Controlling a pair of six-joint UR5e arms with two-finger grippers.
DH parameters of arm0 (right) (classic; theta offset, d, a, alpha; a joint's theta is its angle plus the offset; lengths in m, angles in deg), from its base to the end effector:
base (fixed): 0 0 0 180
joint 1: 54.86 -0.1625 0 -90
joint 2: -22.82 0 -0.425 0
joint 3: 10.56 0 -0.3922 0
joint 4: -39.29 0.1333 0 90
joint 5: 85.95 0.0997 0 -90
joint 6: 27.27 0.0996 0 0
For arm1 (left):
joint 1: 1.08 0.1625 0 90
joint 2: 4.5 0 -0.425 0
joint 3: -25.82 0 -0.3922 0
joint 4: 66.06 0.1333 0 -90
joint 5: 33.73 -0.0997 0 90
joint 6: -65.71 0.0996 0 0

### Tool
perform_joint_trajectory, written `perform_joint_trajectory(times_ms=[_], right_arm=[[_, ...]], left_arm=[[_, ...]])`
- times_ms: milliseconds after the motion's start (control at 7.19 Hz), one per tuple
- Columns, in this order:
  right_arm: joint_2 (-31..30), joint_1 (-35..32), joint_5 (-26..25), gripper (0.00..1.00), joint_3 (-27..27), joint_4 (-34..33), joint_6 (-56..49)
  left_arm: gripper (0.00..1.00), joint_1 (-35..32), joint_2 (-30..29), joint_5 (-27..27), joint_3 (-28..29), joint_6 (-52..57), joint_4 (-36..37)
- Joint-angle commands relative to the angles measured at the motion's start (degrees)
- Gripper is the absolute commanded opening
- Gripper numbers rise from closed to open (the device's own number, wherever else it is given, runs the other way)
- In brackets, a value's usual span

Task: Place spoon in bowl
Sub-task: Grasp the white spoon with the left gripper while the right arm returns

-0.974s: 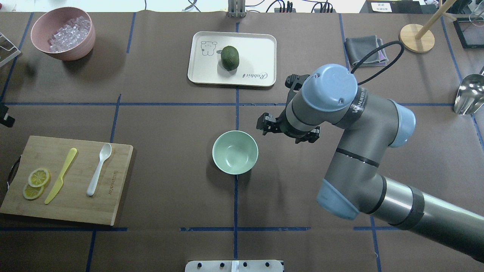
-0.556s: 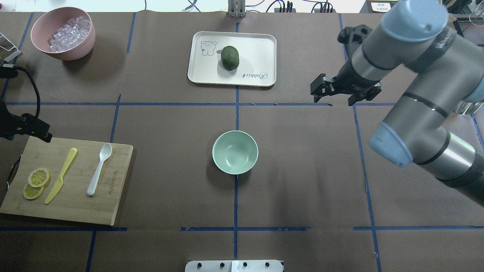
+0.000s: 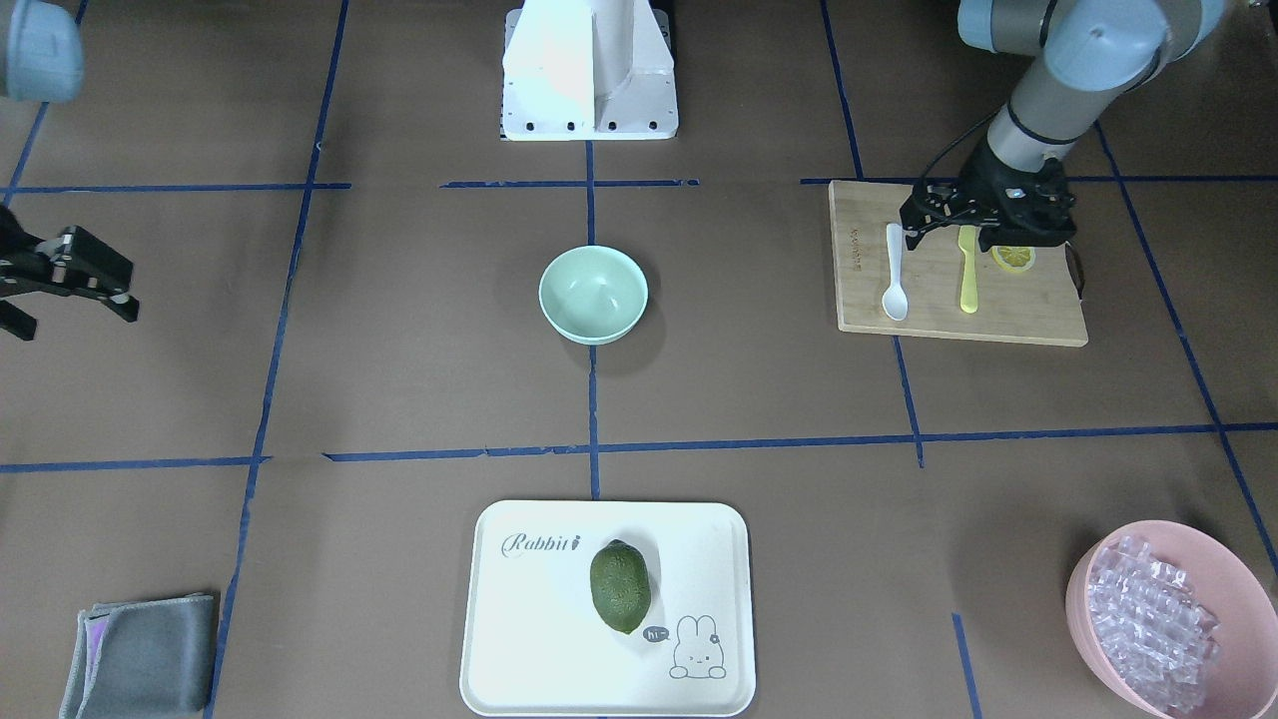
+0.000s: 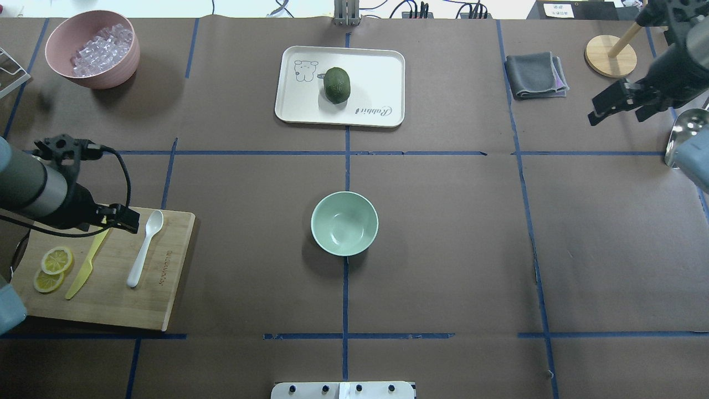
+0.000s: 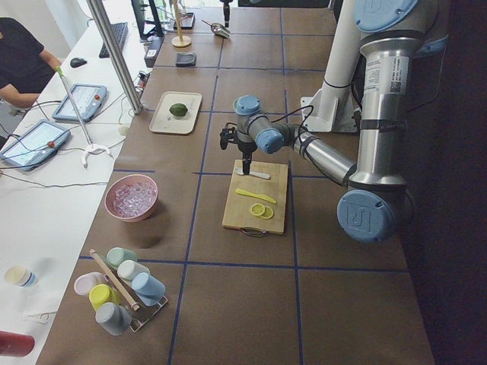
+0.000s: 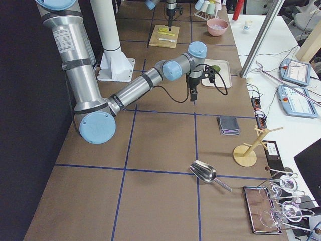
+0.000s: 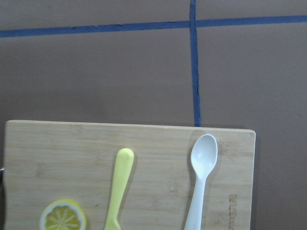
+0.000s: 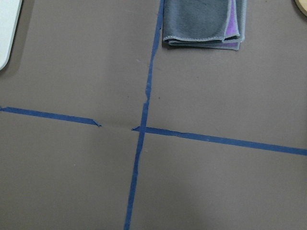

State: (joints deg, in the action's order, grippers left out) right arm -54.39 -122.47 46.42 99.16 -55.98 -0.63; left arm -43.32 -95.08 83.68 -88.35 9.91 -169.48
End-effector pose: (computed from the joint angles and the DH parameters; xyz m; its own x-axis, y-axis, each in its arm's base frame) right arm -0.1472 -0.5311 0.3860 0.6574 -0.1379 0.7408 0.0491 0.9889 0.1405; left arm 0.3066 -0.3965 0.4312 0.6984 0.0398 -0.7146 -0.0078 0.9988 0.0480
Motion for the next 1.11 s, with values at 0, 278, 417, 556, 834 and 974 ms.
perform_joint_trajectory(times_ms=[0, 278, 417, 556, 834, 974], right_arm=[[-2.24, -1.12, 0.08, 0.99, 0.05, 0.17, -2.56], [-2.42, -1.12, 0.08, 0.99, -0.21, 0.00, -2.56], [-2.42, -1.12, -0.01, 0.99, -0.30, 0.00, -2.56], [-2.51, -1.12, -0.01, 0.99, -0.30, 0.00, -2.56], [-2.51, -1.12, 0.08, 0.99, -0.30, -0.09, -2.38], [-2.42, -1.12, 0.08, 0.99, -0.30, -0.09, -2.29]], left_arm=[[0.99, 2.15, -1.08, -1.48, 2.37, -2.72, -1.60], [0.98, 3.56, -2.40, -2.79, 4.47, -3.61, -3.71], [0.98, 4.69, -2.58, -3.76, 4.92, -4.40, -3.81], [0.98, 5.05, -2.67, -4.38, 5.10, -4.49, -3.81], [0.98, 5.50, -3.46, -4.29, 6.59, -4.58, -3.81], [0.99, 5.76, -3.46, -4.21, 6.68, -4.58, -3.81]])
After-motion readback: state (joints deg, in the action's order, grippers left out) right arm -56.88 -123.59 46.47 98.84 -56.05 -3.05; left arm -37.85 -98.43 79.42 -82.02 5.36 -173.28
